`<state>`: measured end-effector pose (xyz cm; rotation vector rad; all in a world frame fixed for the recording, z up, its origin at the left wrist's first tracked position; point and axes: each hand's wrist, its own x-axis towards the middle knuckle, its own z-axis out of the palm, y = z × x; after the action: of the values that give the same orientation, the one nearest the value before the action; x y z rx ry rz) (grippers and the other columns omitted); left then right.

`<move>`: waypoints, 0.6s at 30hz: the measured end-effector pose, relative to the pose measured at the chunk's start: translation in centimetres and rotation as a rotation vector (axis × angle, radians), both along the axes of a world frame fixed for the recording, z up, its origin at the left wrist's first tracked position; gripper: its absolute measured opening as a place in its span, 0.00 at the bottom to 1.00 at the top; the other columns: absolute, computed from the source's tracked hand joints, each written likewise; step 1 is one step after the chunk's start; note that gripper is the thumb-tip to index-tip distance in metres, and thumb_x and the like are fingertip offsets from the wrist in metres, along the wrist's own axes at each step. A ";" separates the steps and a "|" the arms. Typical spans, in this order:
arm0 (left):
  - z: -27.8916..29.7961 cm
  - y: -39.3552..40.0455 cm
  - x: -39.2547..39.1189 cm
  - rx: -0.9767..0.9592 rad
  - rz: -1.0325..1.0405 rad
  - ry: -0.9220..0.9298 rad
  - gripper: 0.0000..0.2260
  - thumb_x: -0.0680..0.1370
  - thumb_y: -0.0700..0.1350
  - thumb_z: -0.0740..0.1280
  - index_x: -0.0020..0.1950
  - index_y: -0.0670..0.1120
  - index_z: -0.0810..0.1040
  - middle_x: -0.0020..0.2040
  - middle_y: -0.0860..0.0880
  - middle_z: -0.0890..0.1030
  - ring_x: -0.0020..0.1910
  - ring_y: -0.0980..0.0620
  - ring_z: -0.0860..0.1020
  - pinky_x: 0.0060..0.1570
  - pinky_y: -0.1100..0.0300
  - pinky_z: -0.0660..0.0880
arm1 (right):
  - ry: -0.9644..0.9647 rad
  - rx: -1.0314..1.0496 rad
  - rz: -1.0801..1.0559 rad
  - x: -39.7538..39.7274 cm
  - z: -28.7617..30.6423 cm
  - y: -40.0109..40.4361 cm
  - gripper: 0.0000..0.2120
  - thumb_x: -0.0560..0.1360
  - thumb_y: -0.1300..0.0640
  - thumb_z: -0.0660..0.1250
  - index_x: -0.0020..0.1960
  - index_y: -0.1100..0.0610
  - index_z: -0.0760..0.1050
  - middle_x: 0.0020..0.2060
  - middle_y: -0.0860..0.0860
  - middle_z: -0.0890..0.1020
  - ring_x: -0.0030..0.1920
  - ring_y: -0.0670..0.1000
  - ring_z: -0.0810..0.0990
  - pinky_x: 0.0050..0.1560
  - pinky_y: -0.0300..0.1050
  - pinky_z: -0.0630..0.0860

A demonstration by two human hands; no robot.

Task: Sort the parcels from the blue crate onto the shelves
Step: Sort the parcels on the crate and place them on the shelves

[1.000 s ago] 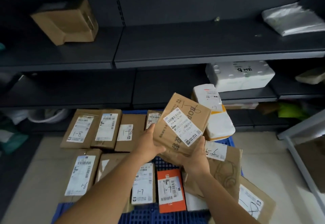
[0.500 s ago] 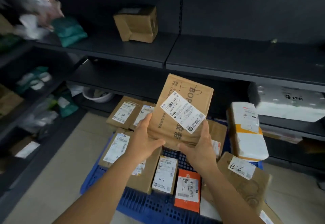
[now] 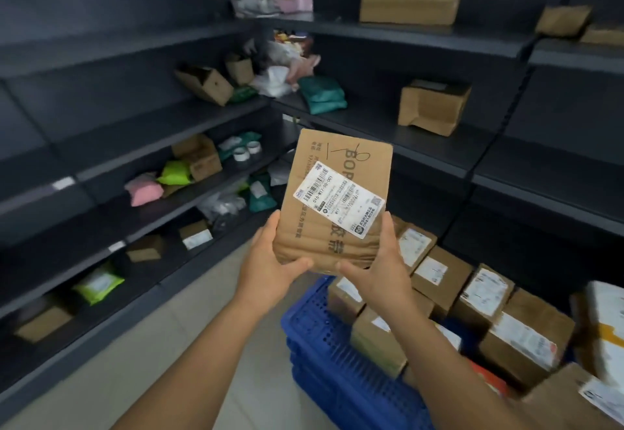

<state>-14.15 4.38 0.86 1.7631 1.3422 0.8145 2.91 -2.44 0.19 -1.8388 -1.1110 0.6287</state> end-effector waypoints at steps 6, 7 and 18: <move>3.4 -1.8 -15.1 0.098 0.178 -0.018 0.43 0.68 0.45 0.78 0.77 0.56 0.59 0.67 0.58 0.71 0.64 0.59 0.72 0.64 0.61 0.69 | -0.018 0.099 0.167 -14.0 3.0 1.5 0.53 0.65 0.51 0.78 0.76 0.39 0.45 0.72 0.41 0.64 0.71 0.47 0.65 0.68 0.55 0.68; 3.8 -2.3 -17.5 0.107 0.205 -0.018 0.42 0.68 0.46 0.78 0.76 0.58 0.60 0.66 0.59 0.72 0.63 0.59 0.73 0.63 0.61 0.69 | -0.014 0.114 0.201 -16.3 3.5 1.6 0.52 0.66 0.51 0.78 0.76 0.40 0.46 0.72 0.40 0.64 0.71 0.46 0.65 0.68 0.52 0.68; 8.9 -7.4 -38.5 0.224 0.527 -0.013 0.33 0.70 0.44 0.75 0.68 0.63 0.64 0.53 0.63 0.75 0.55 0.59 0.76 0.57 0.57 0.74 | 0.001 0.247 0.510 -37.8 8.6 2.8 0.49 0.66 0.54 0.78 0.77 0.43 0.52 0.67 0.39 0.69 0.67 0.44 0.69 0.67 0.48 0.69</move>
<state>-52.69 -3.02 9.80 1.5744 1.7976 1.3005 -34.84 0.32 8.83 -1.3475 -1.5987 0.7398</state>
